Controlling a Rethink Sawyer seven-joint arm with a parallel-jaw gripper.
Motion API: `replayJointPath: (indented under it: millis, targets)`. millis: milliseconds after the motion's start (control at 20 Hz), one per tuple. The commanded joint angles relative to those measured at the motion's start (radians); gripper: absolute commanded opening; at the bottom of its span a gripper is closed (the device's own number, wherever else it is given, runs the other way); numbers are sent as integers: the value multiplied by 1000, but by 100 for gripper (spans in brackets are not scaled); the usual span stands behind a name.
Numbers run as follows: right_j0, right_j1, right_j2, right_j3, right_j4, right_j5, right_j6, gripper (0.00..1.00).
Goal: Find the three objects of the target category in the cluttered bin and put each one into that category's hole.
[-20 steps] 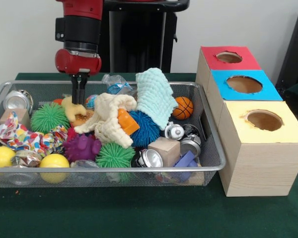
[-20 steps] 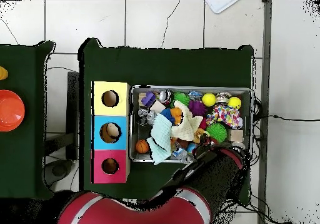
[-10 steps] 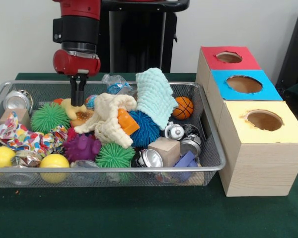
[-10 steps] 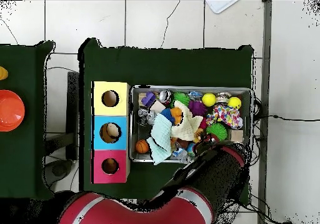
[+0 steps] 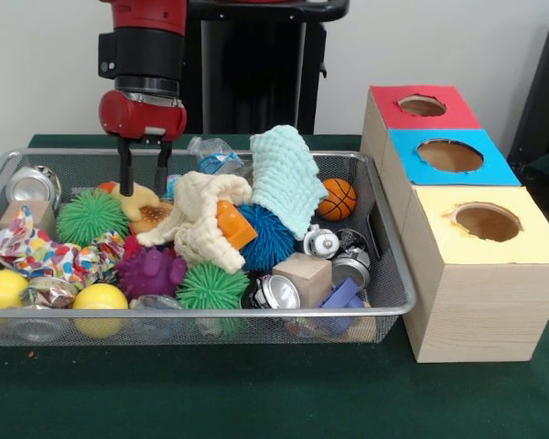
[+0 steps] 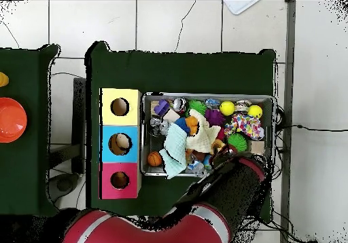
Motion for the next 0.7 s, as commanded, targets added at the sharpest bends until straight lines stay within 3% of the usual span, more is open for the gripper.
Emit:
replayJointPath:
  millis: [50,550,700]
  targets:
    - [30,13,115,-84,-65,-10,-52,100]
    - [48,40,104,-90,-151,50,70,100]
    - [43,37,99,-88,-168,46,59,100]
